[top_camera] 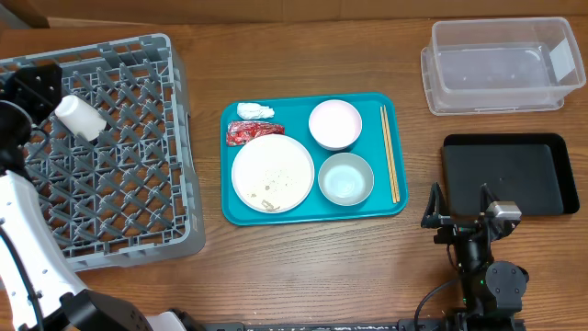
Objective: Sort waste into correct bins and load items into the dishwasher
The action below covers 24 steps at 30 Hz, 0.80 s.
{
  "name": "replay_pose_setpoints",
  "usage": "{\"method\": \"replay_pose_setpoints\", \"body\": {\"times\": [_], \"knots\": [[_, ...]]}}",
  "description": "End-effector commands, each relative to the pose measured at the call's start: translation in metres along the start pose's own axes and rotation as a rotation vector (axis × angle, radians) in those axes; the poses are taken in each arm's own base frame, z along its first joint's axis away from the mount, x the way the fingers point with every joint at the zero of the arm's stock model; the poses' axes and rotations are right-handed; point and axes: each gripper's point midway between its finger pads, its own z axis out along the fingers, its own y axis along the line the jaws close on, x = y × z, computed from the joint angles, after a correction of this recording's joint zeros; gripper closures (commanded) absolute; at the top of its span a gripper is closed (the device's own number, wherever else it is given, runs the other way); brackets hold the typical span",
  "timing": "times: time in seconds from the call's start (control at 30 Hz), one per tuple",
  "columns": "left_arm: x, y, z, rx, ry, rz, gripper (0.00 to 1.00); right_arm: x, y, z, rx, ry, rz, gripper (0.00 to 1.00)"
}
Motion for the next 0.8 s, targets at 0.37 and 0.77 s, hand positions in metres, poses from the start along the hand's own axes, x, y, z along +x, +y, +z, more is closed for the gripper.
{"method": "replay_pose_setpoints", "body": {"times": [0.37, 0.77], "knots": [[-0.006, 0.123, 0.062, -0.648, -0.097, 0.22, 0.96, 0.001, 0.0, 0.0, 0.0, -0.006, -0.007, 0.0], [0.031, 0.174, 0.104, -0.741, 0.022, 0.296, 0.96, 0.001, 0.0, 0.0, 0.0, -0.007, -0.007, 0.0]]}}
